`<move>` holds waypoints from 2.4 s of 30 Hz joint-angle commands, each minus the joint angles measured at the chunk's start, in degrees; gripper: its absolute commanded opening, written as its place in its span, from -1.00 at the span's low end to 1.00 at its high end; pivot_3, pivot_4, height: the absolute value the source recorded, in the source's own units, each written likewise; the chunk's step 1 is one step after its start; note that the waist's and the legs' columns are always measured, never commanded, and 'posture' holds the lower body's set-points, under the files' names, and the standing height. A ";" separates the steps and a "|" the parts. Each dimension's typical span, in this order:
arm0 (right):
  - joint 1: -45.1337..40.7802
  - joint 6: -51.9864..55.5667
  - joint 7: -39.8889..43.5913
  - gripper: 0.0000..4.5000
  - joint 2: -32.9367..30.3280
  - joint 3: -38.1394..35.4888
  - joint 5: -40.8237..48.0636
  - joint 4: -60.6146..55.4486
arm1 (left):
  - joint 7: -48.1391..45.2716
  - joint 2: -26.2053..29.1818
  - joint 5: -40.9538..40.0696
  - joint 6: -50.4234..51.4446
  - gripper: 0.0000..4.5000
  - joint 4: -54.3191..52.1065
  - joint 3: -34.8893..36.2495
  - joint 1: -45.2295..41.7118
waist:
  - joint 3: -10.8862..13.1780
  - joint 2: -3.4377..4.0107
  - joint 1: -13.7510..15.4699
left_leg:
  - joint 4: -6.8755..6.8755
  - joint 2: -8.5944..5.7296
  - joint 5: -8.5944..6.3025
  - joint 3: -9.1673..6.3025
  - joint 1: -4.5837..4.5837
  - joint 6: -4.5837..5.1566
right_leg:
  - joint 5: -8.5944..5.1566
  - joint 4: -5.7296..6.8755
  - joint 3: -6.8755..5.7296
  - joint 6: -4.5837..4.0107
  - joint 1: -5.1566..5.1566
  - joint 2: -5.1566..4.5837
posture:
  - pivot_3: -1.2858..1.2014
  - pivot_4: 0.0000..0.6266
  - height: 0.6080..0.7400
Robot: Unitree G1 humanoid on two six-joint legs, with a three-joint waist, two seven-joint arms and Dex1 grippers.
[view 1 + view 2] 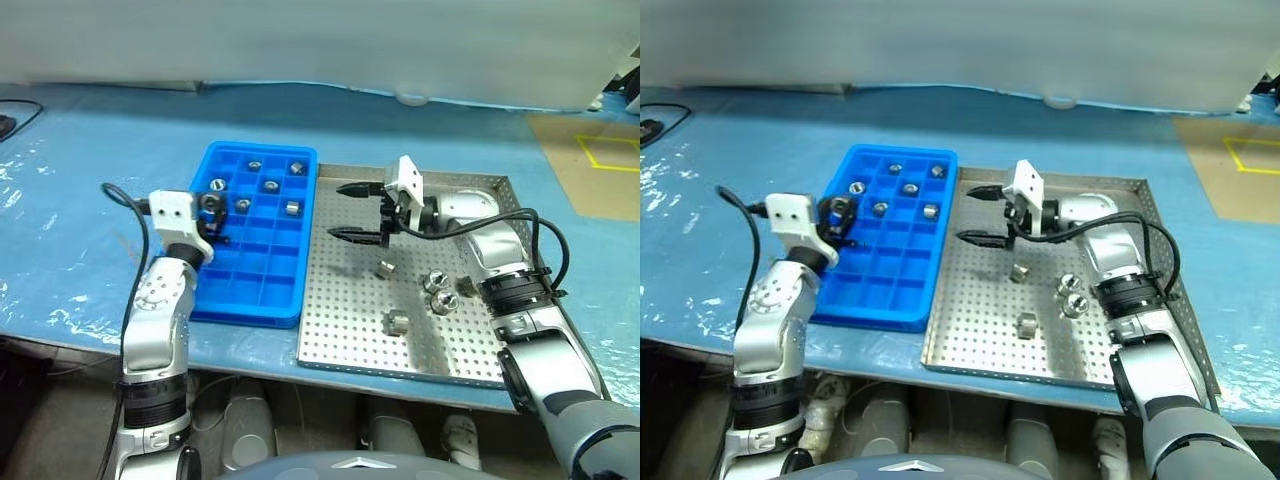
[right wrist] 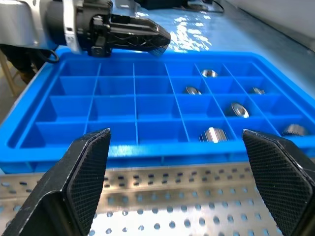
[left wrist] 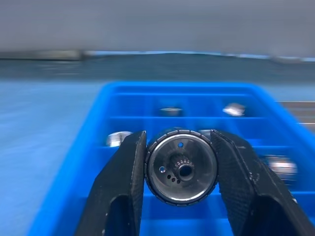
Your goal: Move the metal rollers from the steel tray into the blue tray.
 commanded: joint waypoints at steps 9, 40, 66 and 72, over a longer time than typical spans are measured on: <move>0.07 -2.29 0.05 1.00 -0.36 -1.95 -0.91 -0.44 | 3.68 2.92 1.09 0.64 -0.23 5.83 -1.53 -1.20 | 0.00 0.00 1.34 | 0.07 -0.02 0.00 -0.06 -0.10 0.00 | 0.00 -0.01 -0.05 0.00 -0.01 -0.01 | 0.22 -0.52 1.00; 30.45 16.24 -15.32 1.00 -15.08 -19.87 5.15 -35.67 | -45.58 1.10 -6.52 -12.71 0.98 51.52 -23.72 -37.41 | -0.01 0.02 -4.01 | 0.30 -0.21 0.05 0.22 0.38 -0.09 | -0.04 0.63 0.63 0.11 -0.08 -0.01 | -0.20 -0.52 1.00; 29.94 23.10 -19.02 1.00 -14.19 -19.41 13.08 -43.94 | -43.68 -2.89 -5.62 -9.67 -0.15 51.84 -17.95 -36.44 | -0.01 0.04 -8.23 | 0.25 -0.20 -0.09 0.37 0.29 0.12 | -0.11 0.38 0.71 0.20 -0.16 -0.01 | -0.19 -0.52 1.00; 18.08 18.77 -10.84 1.00 -12.72 -8.89 9.21 -31.12 | -30.71 -0.65 -6.83 -3.03 -0.15 30.38 -13.09 -25.24 | -0.01 0.04 -7.07 | 0.16 -0.19 -0.10 0.36 0.27 0.14 | -0.11 0.33 0.62 0.17 -0.14 -0.02 | 0.00 -0.52 1.00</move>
